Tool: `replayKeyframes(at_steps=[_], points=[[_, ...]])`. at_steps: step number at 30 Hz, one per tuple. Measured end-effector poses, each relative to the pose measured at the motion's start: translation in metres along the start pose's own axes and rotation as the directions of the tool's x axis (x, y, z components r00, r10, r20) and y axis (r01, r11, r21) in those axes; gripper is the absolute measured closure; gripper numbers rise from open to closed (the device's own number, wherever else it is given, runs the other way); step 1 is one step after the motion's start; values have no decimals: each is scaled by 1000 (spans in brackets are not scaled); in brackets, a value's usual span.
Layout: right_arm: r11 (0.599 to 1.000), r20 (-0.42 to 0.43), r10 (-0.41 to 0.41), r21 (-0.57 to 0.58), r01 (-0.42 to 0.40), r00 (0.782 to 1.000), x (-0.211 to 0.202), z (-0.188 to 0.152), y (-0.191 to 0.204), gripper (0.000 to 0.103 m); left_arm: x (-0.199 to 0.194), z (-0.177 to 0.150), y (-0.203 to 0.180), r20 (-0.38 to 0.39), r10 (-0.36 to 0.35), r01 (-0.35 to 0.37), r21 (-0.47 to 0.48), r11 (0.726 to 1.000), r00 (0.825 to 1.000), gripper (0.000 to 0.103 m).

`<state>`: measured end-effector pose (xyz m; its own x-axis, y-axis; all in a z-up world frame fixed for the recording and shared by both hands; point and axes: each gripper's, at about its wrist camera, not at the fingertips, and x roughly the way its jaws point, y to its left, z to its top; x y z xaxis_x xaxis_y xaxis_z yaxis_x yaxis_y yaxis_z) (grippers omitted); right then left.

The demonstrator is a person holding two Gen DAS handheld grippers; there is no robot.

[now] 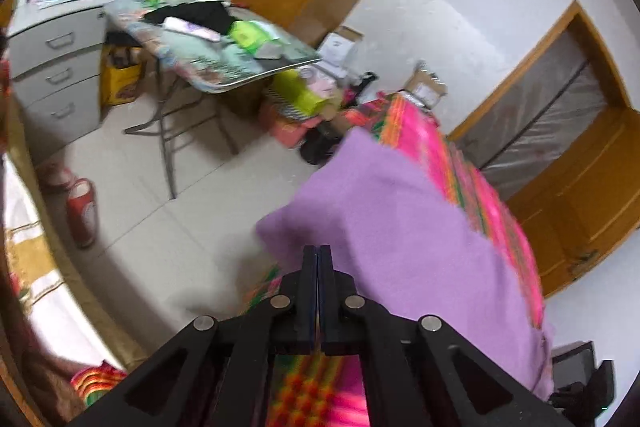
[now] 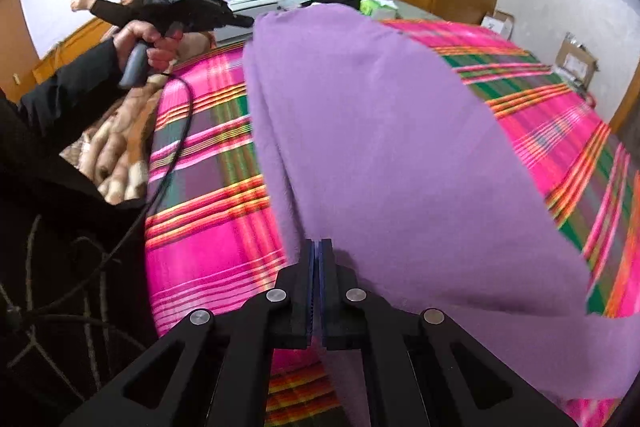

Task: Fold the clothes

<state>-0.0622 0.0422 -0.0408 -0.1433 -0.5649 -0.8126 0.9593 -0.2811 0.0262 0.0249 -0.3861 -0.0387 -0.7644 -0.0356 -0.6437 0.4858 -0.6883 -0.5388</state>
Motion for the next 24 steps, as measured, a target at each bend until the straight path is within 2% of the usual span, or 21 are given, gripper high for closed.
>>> replayKeyframes(at_steps=[5, 7, 12, 17, 19, 21, 24], points=[[1000, 5, 12, -8, -12, 1000, -3, 0, 2, 100, -15, -5, 8, 30, 5, -4, -35, 999, 1000, 103], [1000, 56, 5, 25, -7, 998, -12, 5, -4, 100, -22, -5, 1, 50, -4, 5, -21, 1000, 999, 103], [991, 151, -23, 134, 2, 988, -20, 15, -20, 90, -17, -3, -32, 58, -34, 33, 22, 999, 998, 103], [981, 160, -26, 192, -5, 987, -4, 22, -21, 83, 0, -7, -64, 48, -79, 76, 61, 995, 996, 103], [977, 171, -35, 214, -3, 985, 0, 25, -20, 81, 10, -12, -69, 27, -62, 60, 76, 995, 998, 103], [973, 179, -42, 231, 0, 983, 2, 26, -19, 75, 21, -16, -66, -6, -24, 24, 73, 997, 1000, 103], [968, 167, -50, 251, 7, 985, 7, 22, -20, 75, 29, -22, -56, -36, 8, -6, 61, 998, 999, 103]])
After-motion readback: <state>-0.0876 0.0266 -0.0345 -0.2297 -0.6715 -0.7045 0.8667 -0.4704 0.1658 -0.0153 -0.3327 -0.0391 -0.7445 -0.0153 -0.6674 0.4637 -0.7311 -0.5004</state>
